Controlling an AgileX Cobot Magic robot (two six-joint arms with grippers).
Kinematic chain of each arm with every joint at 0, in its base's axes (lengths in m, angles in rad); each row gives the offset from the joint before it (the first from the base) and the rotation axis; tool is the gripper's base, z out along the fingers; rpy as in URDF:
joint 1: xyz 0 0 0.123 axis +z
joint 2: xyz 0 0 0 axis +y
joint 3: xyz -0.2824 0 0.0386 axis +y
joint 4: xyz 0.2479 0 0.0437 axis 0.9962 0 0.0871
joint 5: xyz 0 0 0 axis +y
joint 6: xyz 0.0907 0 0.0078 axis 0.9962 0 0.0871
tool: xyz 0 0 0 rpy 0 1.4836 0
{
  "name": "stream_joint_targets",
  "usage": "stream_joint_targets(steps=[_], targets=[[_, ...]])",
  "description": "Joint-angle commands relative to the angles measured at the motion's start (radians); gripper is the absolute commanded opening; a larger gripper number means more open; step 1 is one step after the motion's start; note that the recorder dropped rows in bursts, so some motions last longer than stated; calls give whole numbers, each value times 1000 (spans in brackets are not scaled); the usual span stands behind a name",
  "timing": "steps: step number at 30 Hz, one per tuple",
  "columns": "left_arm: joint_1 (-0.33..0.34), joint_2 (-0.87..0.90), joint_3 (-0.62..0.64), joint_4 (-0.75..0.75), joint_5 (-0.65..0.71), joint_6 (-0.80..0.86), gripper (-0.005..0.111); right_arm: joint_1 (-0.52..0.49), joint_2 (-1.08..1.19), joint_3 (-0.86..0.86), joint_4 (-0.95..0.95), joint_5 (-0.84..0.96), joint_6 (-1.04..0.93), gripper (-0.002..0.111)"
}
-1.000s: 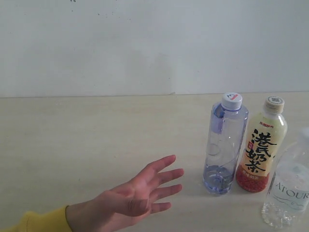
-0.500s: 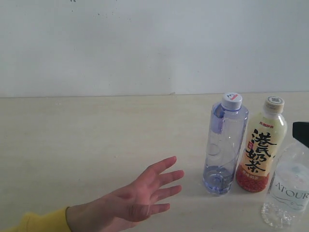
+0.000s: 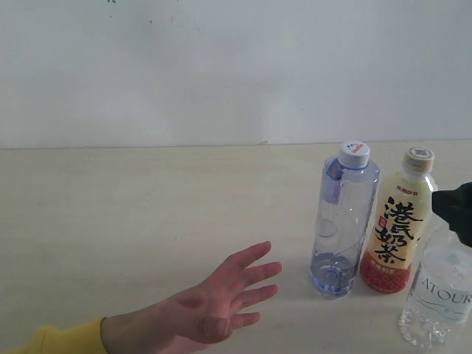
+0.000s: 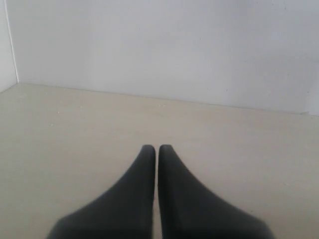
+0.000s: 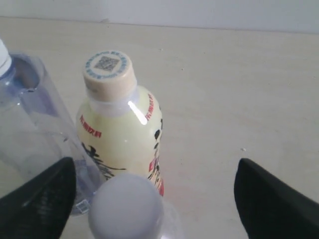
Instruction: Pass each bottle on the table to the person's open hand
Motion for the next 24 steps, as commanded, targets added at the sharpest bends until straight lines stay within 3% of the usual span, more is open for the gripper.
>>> stream_joint_targets(steps=[1,9,16,21,24], targets=[[3,-3,-4,4,-4,2,4,16,41,-8,9,-23,-9,76],[3,-3,-4,4,-4,2,4,129,89,-8,6,-167,-32,76],[3,-3,-4,4,-4,2,4,129,91,-8,6,-143,-34,73],[3,-3,-4,4,-4,2,4,129,91,-8,6,-139,-59,42],[3,-3,-4,4,-4,2,4,129,86,-8,6,-114,-55,5]])
